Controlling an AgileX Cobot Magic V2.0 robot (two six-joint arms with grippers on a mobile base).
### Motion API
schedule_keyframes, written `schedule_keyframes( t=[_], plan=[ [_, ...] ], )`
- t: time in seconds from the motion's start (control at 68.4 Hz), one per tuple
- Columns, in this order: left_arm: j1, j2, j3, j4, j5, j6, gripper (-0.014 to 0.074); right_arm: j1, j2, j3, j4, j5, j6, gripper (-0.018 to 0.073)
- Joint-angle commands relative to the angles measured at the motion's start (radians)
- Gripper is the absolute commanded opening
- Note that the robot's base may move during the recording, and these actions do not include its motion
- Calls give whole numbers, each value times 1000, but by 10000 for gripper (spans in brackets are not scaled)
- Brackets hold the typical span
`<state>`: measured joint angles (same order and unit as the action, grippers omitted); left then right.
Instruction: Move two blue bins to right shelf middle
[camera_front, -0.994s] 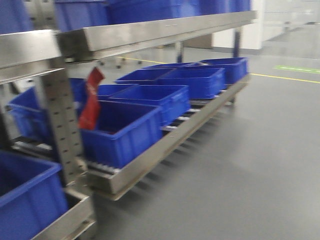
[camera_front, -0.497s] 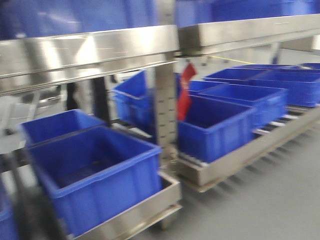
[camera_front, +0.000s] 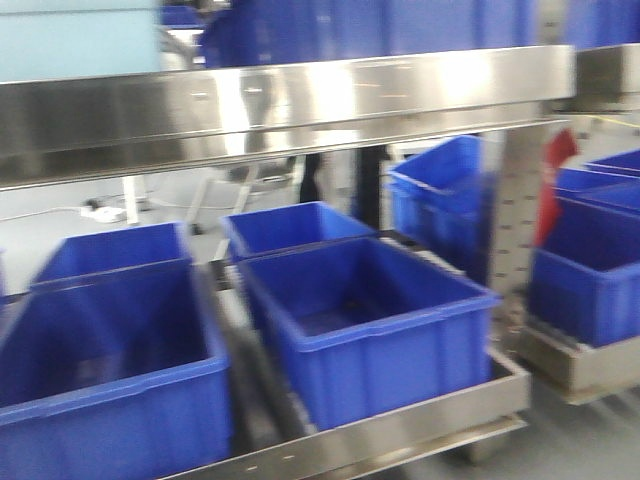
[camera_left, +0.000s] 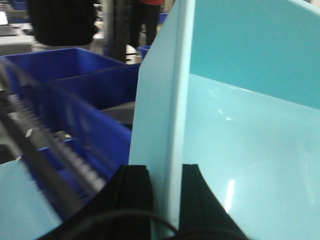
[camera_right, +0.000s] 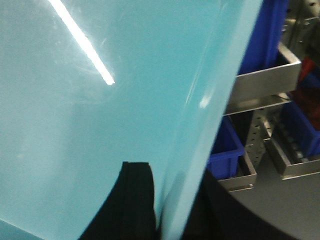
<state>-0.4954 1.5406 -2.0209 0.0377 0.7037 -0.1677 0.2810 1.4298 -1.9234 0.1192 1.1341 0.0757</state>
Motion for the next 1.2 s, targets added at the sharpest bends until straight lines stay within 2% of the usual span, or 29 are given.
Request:
schedule_keyframes(
  t=[0.0,1.184],
  plan=[
    [1,-18,-15,-23,-98,-28,-111,-8,-15,-8,-16,1,-32,-153],
    [1,-18,-15,-23,-98,-28,-111,-8,-15,-8,-16,1,-32,-153]
  ],
)
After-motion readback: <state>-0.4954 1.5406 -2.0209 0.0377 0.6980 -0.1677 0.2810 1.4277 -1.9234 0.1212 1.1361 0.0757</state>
